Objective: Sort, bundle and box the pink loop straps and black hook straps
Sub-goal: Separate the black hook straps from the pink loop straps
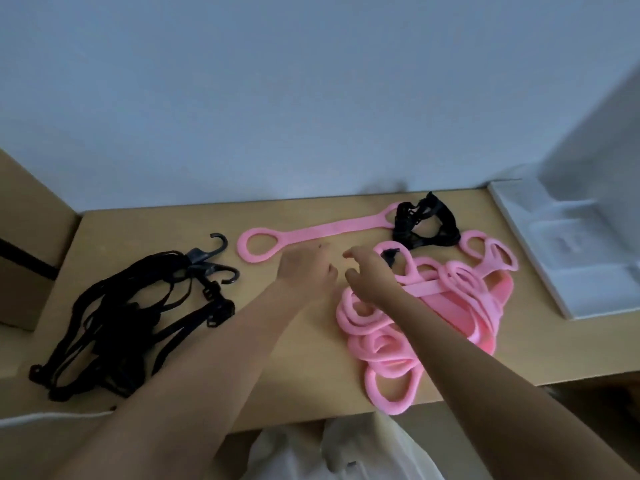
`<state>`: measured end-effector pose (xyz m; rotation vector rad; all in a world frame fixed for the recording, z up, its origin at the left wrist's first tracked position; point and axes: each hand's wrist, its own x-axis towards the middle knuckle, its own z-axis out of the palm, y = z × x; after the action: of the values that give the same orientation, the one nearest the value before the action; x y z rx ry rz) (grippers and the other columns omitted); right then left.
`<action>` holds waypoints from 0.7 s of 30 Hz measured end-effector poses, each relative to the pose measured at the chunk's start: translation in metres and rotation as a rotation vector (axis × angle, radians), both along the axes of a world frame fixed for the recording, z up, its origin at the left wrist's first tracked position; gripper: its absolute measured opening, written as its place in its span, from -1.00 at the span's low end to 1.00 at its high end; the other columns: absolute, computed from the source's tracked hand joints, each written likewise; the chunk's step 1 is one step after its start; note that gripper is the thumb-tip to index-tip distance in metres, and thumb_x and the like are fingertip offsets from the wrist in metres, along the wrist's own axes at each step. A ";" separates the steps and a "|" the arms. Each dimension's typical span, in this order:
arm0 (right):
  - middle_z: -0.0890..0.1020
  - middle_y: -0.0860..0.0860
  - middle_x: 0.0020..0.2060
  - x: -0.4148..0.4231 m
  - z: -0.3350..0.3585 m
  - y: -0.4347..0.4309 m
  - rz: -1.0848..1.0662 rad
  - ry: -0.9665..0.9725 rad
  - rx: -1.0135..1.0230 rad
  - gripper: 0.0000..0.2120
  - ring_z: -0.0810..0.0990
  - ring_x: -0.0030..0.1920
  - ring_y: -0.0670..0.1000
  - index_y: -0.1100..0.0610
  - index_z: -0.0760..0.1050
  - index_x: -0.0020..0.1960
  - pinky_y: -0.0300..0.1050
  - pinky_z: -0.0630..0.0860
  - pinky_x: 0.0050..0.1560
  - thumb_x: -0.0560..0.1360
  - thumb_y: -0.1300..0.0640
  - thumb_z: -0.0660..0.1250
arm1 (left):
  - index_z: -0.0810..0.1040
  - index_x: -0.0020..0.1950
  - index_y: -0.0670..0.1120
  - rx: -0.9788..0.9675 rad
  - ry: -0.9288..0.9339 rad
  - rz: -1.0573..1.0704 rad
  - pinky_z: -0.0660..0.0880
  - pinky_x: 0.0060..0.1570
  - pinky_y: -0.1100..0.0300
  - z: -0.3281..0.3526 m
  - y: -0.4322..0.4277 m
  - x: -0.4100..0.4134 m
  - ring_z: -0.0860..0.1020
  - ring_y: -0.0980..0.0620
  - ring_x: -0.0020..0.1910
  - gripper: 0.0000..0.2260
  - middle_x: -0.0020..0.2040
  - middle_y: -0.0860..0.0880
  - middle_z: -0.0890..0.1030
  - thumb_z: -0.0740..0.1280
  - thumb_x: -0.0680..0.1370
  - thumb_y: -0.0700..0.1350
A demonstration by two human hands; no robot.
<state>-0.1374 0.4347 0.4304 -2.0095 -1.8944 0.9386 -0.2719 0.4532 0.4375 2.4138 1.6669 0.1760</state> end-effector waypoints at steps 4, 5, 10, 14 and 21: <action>0.52 0.17 0.12 0.057 -0.003 0.017 -0.123 0.003 0.028 -0.69 0.49 0.11 0.13 0.27 0.49 0.19 -0.14 0.37 0.02 0.47 0.27 0.18 | 0.50 0.08 -0.14 -0.060 -0.060 0.003 0.34 -0.19 0.10 -0.001 0.019 0.064 0.53 -0.15 0.02 -0.80 0.05 -0.11 0.58 0.19 0.53 -0.10; 0.54 0.19 0.08 0.070 -0.005 0.023 -0.146 0.006 0.023 -0.70 0.49 0.05 0.12 0.29 0.51 0.13 -0.15 0.35 -0.04 0.45 0.24 0.17 | 0.51 0.08 -0.15 -0.079 -0.074 0.013 0.36 -0.17 0.09 -0.003 0.025 0.078 0.52 -0.15 0.03 -0.79 0.05 -0.12 0.57 0.19 0.53 -0.10; 0.49 0.19 0.15 0.123 -0.014 0.042 -0.198 -0.076 0.088 -0.67 0.40 0.16 0.19 0.28 0.48 0.18 -0.06 0.33 0.10 0.43 0.32 0.20 | 0.54 0.12 -0.12 -0.191 -0.192 0.126 0.44 -0.17 0.07 -0.018 0.054 0.132 0.51 -0.13 0.02 -0.75 0.03 -0.11 0.57 0.23 0.53 -0.02; 0.44 0.11 0.24 0.147 -0.018 0.056 -0.156 -0.094 0.038 -0.52 0.32 0.23 0.17 0.16 0.39 0.31 -0.03 0.29 0.20 0.40 0.37 0.17 | 0.40 0.25 -0.06 -0.333 -0.083 0.170 0.50 -0.03 -0.02 -0.030 0.071 0.165 0.49 -0.12 0.04 -0.48 0.04 -0.08 0.54 0.35 0.39 0.16; 0.49 0.18 0.20 0.155 -0.020 0.073 -0.096 0.081 0.084 -0.46 0.44 0.21 0.18 0.18 0.35 0.35 0.05 0.43 0.20 0.37 0.39 0.14 | 0.37 0.31 0.04 -0.317 -0.193 0.230 0.49 0.02 -0.04 -0.034 0.080 0.192 0.56 -0.13 0.05 -0.61 0.11 -0.01 0.56 0.25 0.48 -0.06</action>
<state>0.0177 0.5074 0.4108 -1.9644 -1.7484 0.8872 -0.0800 0.5332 0.4031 1.9138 1.7317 0.1591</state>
